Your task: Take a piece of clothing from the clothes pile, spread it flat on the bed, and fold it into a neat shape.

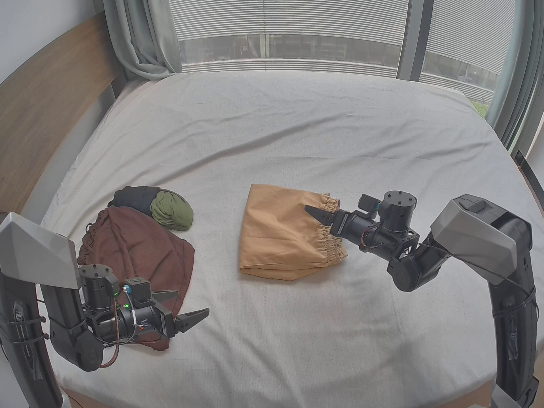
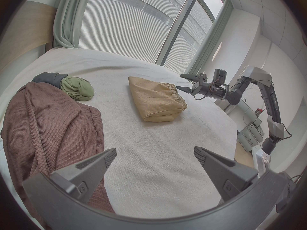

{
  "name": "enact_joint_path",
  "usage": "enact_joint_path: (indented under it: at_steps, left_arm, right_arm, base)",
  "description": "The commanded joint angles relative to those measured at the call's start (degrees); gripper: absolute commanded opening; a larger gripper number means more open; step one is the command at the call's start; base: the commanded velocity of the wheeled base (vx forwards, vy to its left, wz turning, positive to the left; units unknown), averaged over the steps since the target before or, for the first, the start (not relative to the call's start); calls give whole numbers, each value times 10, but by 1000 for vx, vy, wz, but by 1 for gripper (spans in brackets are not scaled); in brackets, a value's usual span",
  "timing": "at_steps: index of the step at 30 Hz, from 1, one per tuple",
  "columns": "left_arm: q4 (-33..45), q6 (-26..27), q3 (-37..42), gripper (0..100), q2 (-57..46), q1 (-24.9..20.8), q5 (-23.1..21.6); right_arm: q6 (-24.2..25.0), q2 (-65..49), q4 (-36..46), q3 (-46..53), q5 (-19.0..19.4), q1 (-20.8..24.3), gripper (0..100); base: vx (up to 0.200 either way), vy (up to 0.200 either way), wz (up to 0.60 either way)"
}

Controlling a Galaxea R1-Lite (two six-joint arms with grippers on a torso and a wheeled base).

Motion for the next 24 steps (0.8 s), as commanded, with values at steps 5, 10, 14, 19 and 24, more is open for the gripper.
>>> enact_joint_path:
  at_steps: [5,10,14,19,24]
  left_arm:
    - [-1,0,0,100,0,1,0]
    - [-1,0,0,100,0,1,0]
    - [-1,0,-1,100,0,1,0]
    - [-1,-2,-1,100,1,1,-1]
    - [-1,-1,-2,100,-7,1,-20]
  right_arm:
    - [-1,77,9,-43,-10,5,100]
    - [-1,96,8,-45,-14,2,100]
    - [-9,111,7,-46,-20,1,100]
    - [-9,111,-2,-42,-22,1,100]
    - [-4,69,-23,-15,-39,5,100]
  base:
    - [0,0,0]
    - [0,0,0]
    - [0,0,0]
    - [0,0,0]
    - [0,0,0]
